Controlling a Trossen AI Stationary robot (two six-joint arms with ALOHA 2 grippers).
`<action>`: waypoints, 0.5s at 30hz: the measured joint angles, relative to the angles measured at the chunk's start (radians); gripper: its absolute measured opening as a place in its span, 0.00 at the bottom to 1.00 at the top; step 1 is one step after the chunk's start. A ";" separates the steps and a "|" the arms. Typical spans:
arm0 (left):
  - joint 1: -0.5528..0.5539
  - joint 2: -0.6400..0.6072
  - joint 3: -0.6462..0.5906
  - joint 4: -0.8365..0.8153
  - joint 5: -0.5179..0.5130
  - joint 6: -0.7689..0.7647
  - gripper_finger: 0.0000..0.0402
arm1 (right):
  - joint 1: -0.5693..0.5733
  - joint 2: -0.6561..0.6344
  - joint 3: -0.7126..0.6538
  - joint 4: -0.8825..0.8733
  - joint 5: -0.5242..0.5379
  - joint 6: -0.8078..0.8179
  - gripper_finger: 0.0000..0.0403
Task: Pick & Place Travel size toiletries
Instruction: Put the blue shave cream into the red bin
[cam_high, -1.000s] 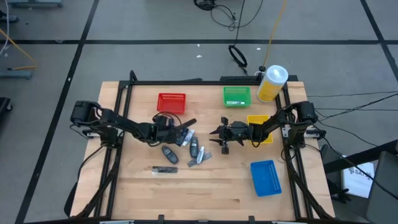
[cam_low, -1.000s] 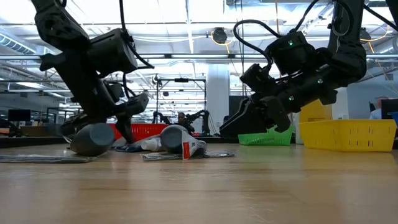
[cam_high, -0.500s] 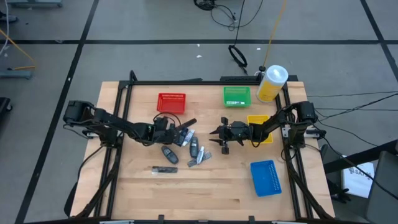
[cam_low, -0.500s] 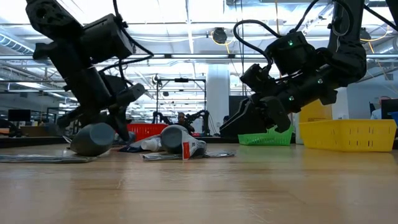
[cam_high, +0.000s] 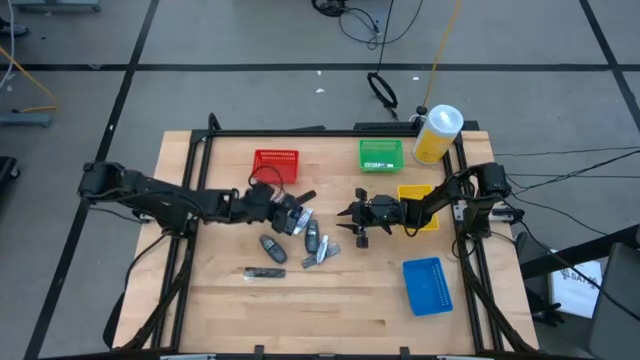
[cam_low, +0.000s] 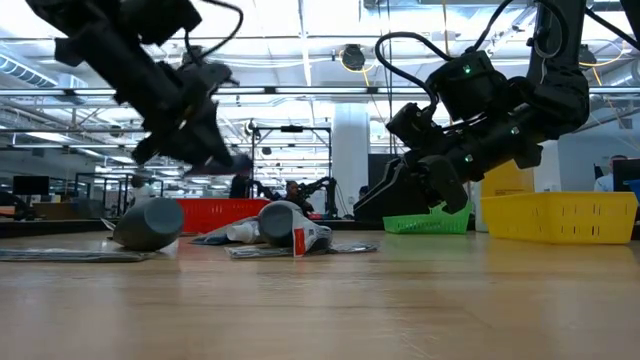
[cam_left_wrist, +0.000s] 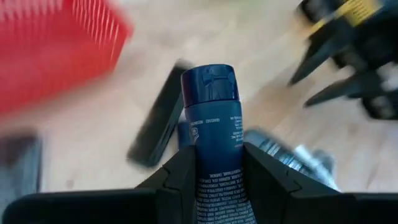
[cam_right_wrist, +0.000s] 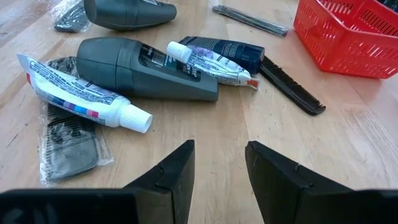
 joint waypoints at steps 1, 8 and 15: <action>0.014 -0.014 0.000 0.031 0.000 0.043 0.28 | 0.000 0.000 0.000 0.000 0.000 0.000 0.33; 0.174 -0.068 0.002 0.124 0.021 0.362 0.28 | 0.000 0.000 0.000 0.006 0.000 0.000 0.33; 0.347 -0.051 0.041 0.153 0.117 0.664 0.28 | 0.000 0.000 0.000 0.007 0.002 -0.001 0.33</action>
